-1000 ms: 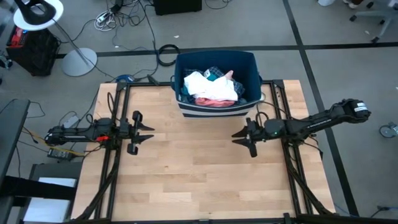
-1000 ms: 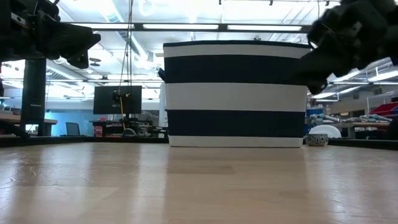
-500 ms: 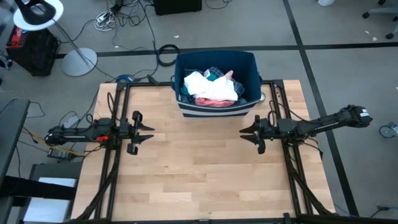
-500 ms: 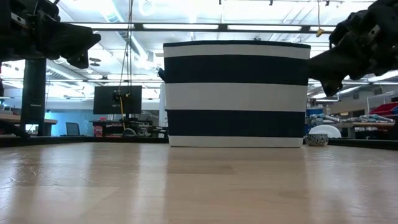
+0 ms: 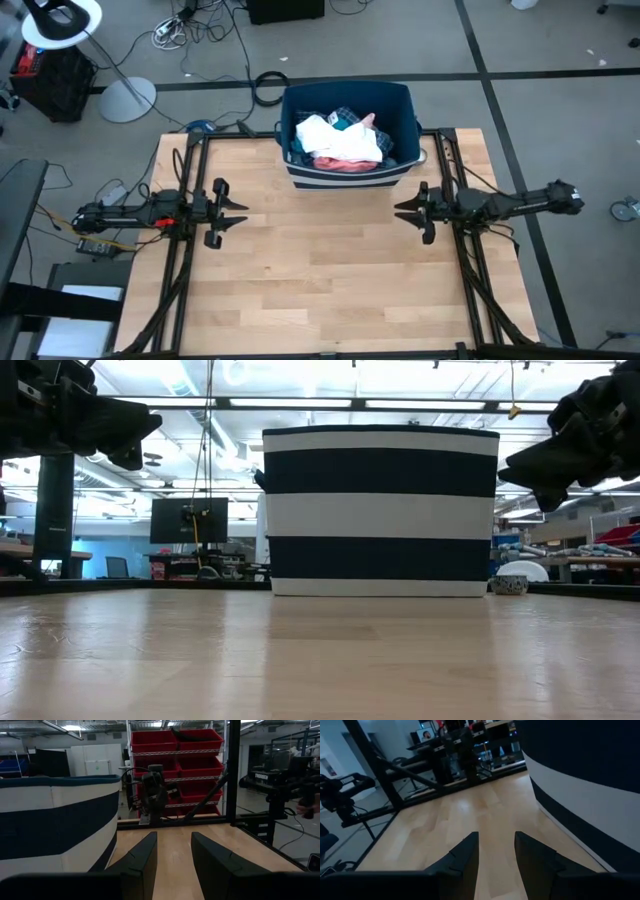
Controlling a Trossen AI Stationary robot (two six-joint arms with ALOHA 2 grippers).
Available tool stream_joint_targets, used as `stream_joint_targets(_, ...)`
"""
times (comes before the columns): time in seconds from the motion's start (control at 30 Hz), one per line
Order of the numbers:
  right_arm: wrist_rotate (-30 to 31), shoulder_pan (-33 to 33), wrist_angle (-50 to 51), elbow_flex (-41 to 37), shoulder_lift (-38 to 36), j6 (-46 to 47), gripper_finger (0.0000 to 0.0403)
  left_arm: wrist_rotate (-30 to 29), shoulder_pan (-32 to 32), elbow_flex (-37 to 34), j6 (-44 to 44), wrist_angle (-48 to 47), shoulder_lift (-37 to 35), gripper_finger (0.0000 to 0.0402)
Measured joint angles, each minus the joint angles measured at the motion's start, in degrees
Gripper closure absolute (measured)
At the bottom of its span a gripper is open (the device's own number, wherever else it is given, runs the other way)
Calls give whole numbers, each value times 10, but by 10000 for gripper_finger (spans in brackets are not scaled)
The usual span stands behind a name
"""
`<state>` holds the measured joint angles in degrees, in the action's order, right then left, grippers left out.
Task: Sort clothes
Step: Return to Home Position
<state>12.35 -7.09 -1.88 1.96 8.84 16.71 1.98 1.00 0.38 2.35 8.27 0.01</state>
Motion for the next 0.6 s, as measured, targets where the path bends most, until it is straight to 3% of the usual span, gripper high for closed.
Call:
stream_joint_targets(0.23,-1,0,32,1,-86,-29,275,0,0,0,0,0,0,276)
stream_joint_targets(0.6,-37,0,39,1,-87,-49,275,0,0,0,0,0,0,276)
